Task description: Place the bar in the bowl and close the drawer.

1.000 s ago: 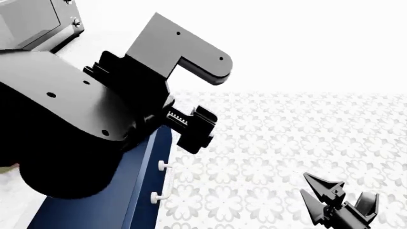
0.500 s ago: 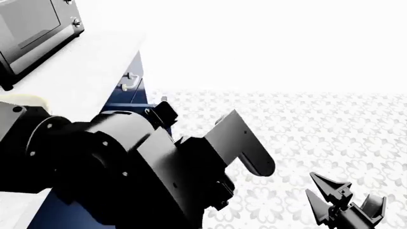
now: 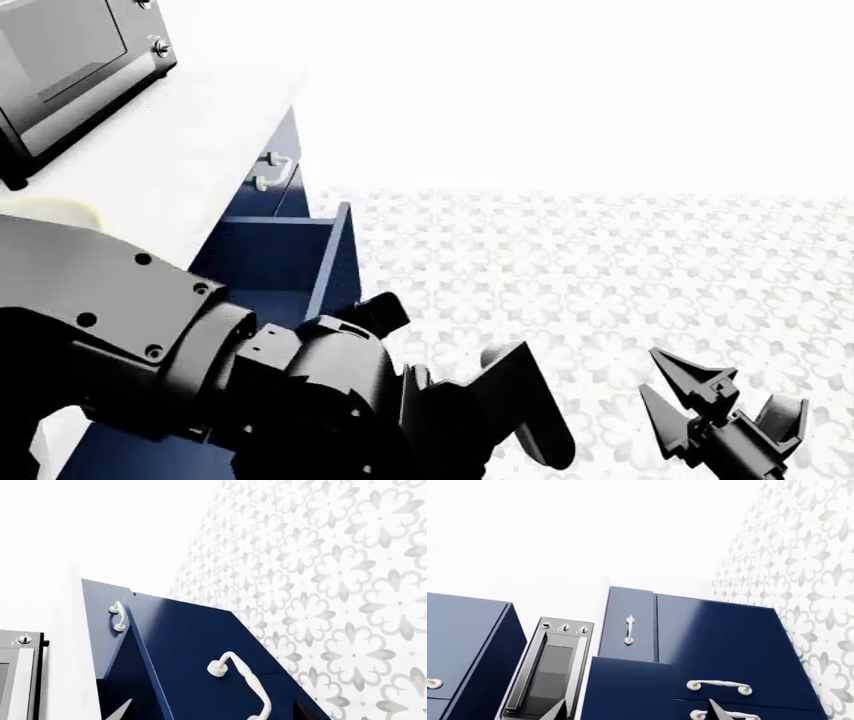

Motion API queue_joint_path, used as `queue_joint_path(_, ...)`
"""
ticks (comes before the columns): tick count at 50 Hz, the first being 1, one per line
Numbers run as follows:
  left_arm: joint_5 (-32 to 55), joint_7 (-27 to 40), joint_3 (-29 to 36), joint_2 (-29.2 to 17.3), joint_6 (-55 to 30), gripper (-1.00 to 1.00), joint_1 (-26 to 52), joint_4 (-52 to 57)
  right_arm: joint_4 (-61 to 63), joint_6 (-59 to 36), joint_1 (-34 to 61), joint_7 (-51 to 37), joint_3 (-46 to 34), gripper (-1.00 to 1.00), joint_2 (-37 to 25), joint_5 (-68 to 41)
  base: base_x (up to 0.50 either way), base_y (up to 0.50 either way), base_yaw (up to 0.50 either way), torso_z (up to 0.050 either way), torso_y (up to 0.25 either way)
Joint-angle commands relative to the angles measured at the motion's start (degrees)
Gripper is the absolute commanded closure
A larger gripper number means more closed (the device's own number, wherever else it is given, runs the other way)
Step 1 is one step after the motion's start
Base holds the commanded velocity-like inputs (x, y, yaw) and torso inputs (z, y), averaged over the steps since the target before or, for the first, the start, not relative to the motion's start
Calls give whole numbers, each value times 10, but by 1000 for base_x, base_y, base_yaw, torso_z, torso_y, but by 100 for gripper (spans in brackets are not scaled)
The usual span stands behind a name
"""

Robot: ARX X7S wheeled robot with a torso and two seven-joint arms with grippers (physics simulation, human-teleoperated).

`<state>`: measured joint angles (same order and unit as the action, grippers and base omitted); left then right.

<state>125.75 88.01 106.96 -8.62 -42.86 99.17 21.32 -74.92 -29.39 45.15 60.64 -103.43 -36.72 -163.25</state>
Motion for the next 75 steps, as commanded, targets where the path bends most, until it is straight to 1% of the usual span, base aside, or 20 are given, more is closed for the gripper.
queue_joint_path(1, -5, -4, 52, 27, 15, -100, -17, -27, 0, -2, 8, 12, -60, -100, 0, -52, 0, 0, 0, 0, 0)
queue_joint_path(15, -11, -20, 96, 57, 19, -100, -50, -90, 0, -5, 5, 30, -104, -100, -1, -88, 0, 0, 0, 0, 0)
queue_joint_path(27, -31, -43, 121, 73, -3, -100, -82, -144, 0, -5, 1, 42, -127, -100, -2, -107, 0, 0, 0, 0, 0)
queue_joint_path(35, -55, -55, 120, 81, -28, -100, -105, -172, 0, -5, -1, 45, -137, -100, 1, -115, 0, 0, 0, 0, 0)
queue_joint_path(51, -108, -61, 107, 81, -103, -100, -186, -262, 0, -7, 0, 49, -149, -100, 4, -127, 0, 0, 0, 0, 0)
queue_joint_path(67, -127, -78, 90, 81, -144, -100, -240, -306, 0, -7, -7, 57, -151, -100, 3, -130, 0, 0, 0, 0, 0)
queue_joint_path(75, -138, -83, 79, 78, -161, -100, -254, -319, 0, -7, -8, 58, -151, -100, 3, -131, 0, 0, 0, 0, 0)
